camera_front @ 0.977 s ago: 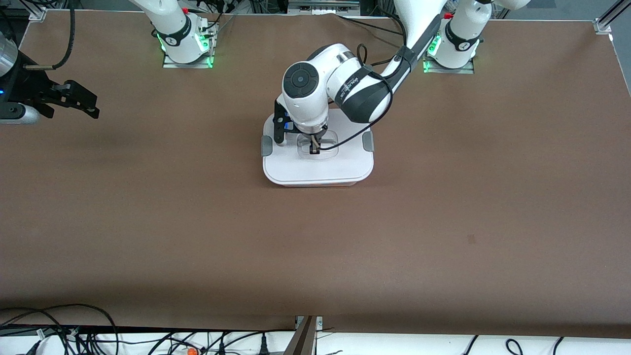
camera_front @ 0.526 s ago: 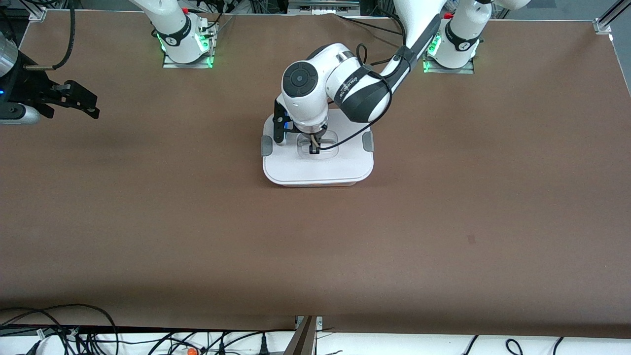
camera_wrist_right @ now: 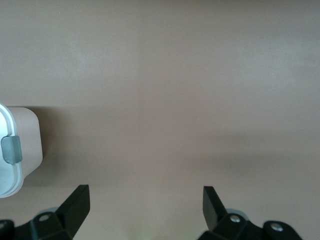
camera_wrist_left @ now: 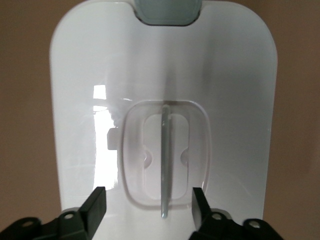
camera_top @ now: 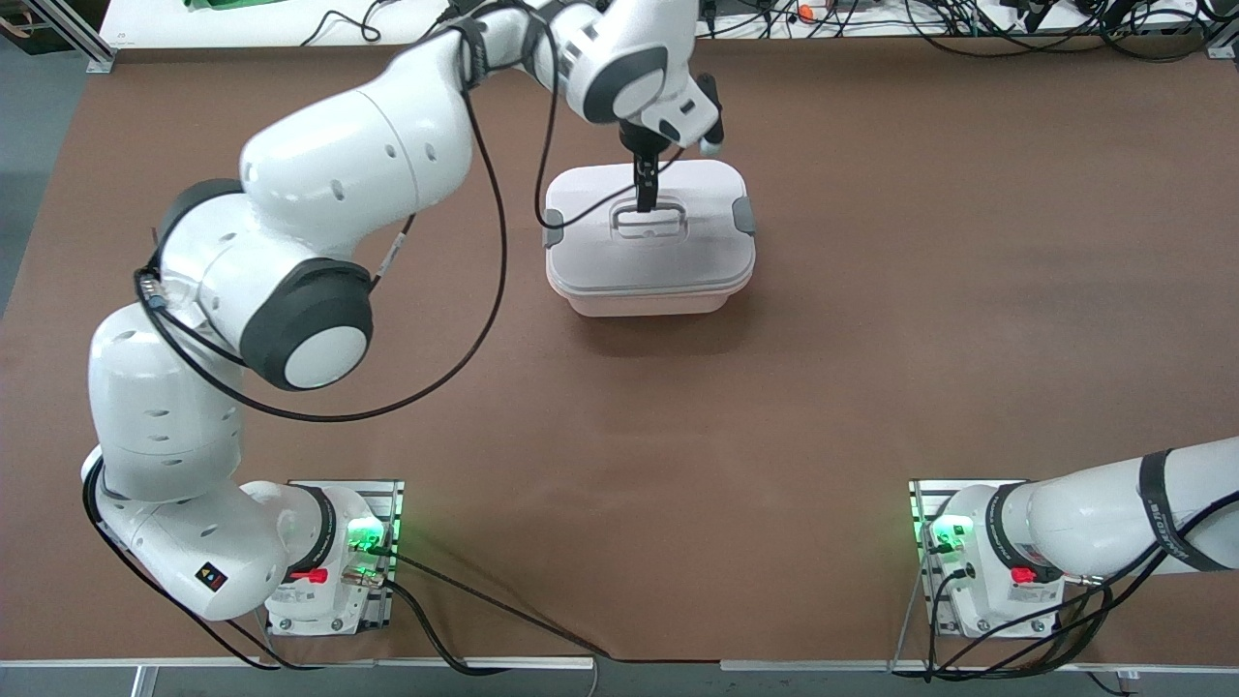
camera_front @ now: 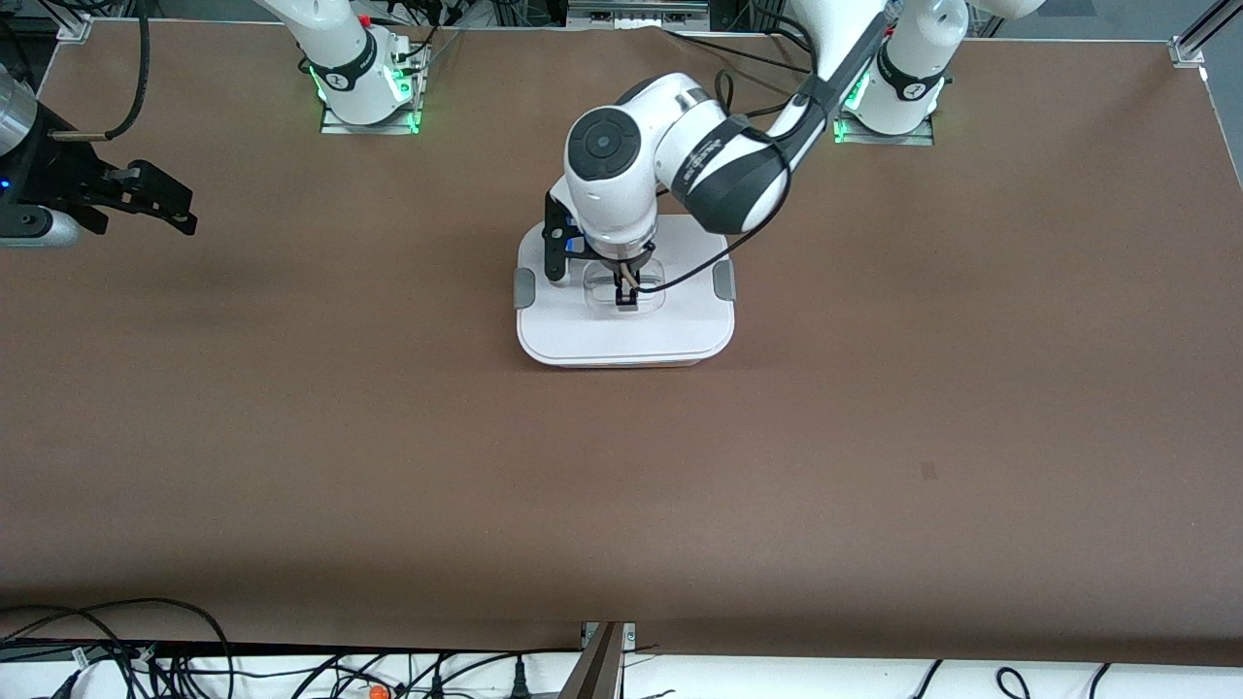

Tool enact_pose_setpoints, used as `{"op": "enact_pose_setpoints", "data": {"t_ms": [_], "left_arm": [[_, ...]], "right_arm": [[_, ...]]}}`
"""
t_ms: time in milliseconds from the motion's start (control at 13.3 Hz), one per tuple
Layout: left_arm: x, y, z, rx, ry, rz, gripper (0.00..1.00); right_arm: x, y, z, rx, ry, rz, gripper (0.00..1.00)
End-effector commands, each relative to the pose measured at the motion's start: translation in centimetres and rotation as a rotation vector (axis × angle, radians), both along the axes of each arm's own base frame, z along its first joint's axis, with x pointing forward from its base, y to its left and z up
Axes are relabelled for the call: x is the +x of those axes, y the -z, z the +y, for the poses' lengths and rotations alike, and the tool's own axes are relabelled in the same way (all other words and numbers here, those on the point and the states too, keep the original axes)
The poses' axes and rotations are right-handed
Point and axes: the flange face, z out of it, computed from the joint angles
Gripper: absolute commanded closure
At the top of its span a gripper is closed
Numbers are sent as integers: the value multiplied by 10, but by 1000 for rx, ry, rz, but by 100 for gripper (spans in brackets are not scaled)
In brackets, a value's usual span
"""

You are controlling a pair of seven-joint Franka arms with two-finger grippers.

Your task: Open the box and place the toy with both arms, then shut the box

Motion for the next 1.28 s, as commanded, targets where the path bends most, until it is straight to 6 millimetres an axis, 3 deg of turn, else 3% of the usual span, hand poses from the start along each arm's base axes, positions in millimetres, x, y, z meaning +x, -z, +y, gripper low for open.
{"op": "enact_pose_setpoints", "data": {"t_ms": [0, 150, 226, 376, 602, 677, 827, 1053, 1203], "left_arm": [[33, -41, 54, -38, -118, 33, 0], [65, -69, 93, -44, -250, 4, 0], [85, -78, 122, -49, -342, -6, 0], [113, -80, 168, -39, -486, -16, 0], [161, -81, 282, -40, -655, -23, 0], [168, -81, 305, -38, -688, -26, 0], [180, -92, 371, -37, -786, -43, 0], [176, -137, 478, -5, -966, -131, 0], [160, -172, 534, -8, -1049, -175, 0]], "right_arm": [[0, -3, -2, -2, -7, -2, 0], [0, -3, -1, -2, -9, -6, 0], [1, -2, -1, -2, -9, -5, 0], [1, -2, -1, -2, -9, -5, 0], [1, -2, 0, -2, -10, -6, 0], [1, -2, 0, -2, -10, -6, 0], [1, -2, 0, 0, -10, -5, 0], [1, -2, 0, 0, -10, -5, 0], [1, -1, 0, -1, -10, -3, 0]]}}
